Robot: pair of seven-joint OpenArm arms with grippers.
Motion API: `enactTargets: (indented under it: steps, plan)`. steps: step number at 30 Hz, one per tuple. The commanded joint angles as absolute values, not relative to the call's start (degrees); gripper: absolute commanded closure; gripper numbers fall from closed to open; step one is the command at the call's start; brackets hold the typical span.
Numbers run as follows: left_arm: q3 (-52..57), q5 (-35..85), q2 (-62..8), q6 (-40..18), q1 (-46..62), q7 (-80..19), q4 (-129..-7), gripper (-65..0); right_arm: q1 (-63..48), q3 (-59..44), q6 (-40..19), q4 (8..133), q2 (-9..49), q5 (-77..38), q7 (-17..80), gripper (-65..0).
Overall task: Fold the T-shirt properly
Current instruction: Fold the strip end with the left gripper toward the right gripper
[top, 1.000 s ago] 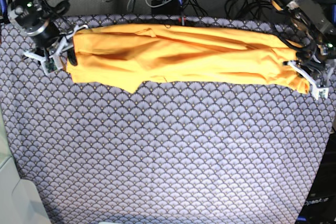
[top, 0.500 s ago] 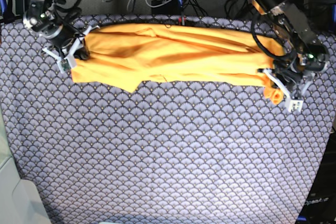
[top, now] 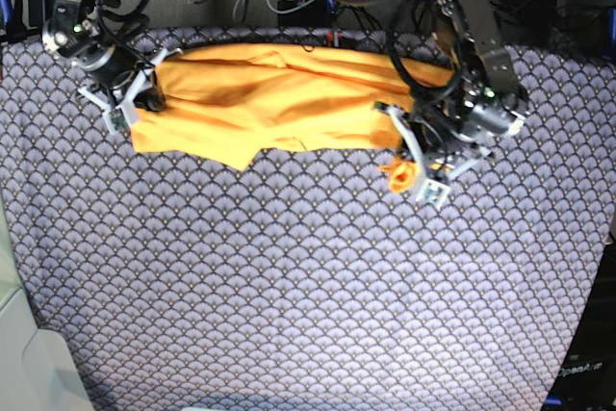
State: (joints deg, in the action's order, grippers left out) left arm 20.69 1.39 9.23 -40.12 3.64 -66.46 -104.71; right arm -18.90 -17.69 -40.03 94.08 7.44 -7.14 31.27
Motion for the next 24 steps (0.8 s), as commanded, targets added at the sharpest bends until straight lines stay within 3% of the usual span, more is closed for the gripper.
enactTargets:
  steps: [1, 12, 24]
  plan:
    - [19.6, 1.9, 9.0, -40.0, 3.1, -65.6, -106.2, 0.0, -18.8, -17.7, -40.0, 94.5, 7.8, -6.9, 31.8, -2.5]
    - [11.1, 2.4, 9.0, -40.0, 6.8, -67.0, -107.6, 0.0, -18.8, -17.7, -40.0, 94.5, 8.0, -6.8, 31.9, -2.5]
    - [-1.3, 2.5, 9.0, -12.0, 13.9, -56.4, -114.2, 0.0, -18.8, -17.6, -40.0, 94.5, 8.0, -6.8, 31.9, -2.7]
